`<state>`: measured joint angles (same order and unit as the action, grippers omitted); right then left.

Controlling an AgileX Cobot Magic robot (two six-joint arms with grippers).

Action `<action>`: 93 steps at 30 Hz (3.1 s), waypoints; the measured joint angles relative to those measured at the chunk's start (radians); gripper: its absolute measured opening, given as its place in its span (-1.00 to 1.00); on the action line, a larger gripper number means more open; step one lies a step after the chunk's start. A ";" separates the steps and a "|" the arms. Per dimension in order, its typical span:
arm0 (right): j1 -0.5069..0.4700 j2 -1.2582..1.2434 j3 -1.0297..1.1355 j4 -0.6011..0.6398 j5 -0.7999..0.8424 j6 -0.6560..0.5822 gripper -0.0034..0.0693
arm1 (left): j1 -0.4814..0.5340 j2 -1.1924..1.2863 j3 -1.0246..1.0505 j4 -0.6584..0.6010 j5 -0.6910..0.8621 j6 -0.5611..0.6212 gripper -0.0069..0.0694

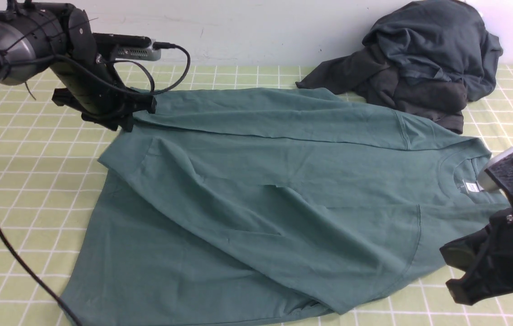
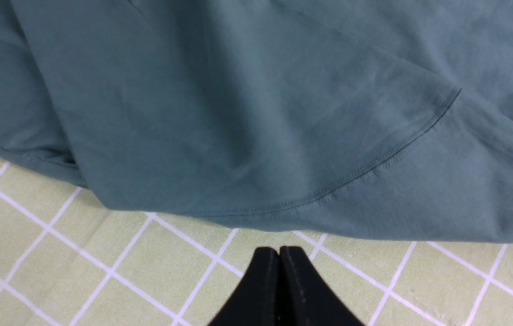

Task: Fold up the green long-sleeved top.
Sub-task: Use the left arm to drag and place the cuff at the centered position on the left edge of the fabric, then use the left arm to clamp the cuff farthest from it, then use the left arm to drag and drop the cuff onto the cuff closest to the left arm, then use both arms simultaneously to clamp the lower edge of the clothing fabric

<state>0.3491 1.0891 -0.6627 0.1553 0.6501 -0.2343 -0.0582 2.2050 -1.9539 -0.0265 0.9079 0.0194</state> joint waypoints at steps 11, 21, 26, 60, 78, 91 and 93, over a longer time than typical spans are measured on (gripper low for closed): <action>0.000 0.000 0.000 0.000 -0.014 0.000 -0.94 | 0.053 0.342 -0.351 0.032 -0.160 -0.156 0.30; 0.000 0.000 0.000 -0.011 -0.015 0.000 -0.94 | 0.036 0.374 -0.362 0.040 -0.295 -0.201 -0.66; 0.000 0.000 0.000 -0.019 -0.005 0.000 -0.94 | -0.006 0.246 -0.362 0.118 -0.105 -0.178 -0.80; 0.000 -0.014 -0.001 0.058 0.127 -0.107 -0.94 | -0.333 -0.566 0.907 0.222 0.230 0.138 0.35; 0.000 -0.043 -0.001 0.425 0.108 -0.647 -0.94 | -0.396 -0.629 1.204 0.455 -0.144 0.258 -0.71; 0.000 0.117 -0.001 0.064 -0.016 -0.823 -0.39 | -0.396 -0.767 1.205 0.399 -0.091 -0.099 -0.82; 0.000 0.190 -0.001 -0.087 -0.024 -0.764 -0.25 | -0.396 -0.767 1.206 0.377 -0.089 -0.100 -0.82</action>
<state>0.3491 1.2790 -0.6638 0.0683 0.6266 -0.9986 -0.4546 1.4377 -0.7479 0.3504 0.8192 -0.0801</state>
